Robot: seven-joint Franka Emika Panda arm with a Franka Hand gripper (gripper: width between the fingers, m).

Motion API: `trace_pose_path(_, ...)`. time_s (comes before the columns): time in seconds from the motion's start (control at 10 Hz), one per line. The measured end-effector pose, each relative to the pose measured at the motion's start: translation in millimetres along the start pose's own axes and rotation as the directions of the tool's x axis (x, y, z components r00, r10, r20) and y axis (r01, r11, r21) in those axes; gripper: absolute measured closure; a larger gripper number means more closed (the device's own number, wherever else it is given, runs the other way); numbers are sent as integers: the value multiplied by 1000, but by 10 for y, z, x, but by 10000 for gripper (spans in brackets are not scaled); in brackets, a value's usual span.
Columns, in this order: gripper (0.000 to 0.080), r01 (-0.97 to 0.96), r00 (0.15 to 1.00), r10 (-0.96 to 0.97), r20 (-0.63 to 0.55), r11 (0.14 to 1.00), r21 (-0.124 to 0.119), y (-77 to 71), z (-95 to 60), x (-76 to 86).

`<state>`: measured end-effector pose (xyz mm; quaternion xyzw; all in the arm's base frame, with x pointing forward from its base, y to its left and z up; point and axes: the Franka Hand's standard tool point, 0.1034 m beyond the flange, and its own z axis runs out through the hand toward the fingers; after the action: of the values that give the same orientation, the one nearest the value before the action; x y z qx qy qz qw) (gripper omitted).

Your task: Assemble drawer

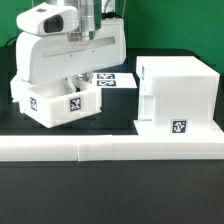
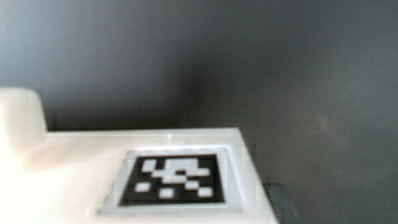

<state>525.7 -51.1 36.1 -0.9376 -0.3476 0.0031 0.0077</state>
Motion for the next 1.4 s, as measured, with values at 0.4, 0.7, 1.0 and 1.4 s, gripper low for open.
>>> trace_pose_path(0.4, 757, 193, 981, -193, 12, 981, -2, 7, 17, -23)
trace_pose_path(0.7, 757, 352, 936, -352, 26, 936, -7, 26, 24, -44)
trace_pose_path(1.0, 757, 582, 813, -581, 49, 813, -19, 16, 80, 33)
trace_pose_path(1.4, 757, 672, 739, -670, 67, 740, -11, 48, 93, -13)
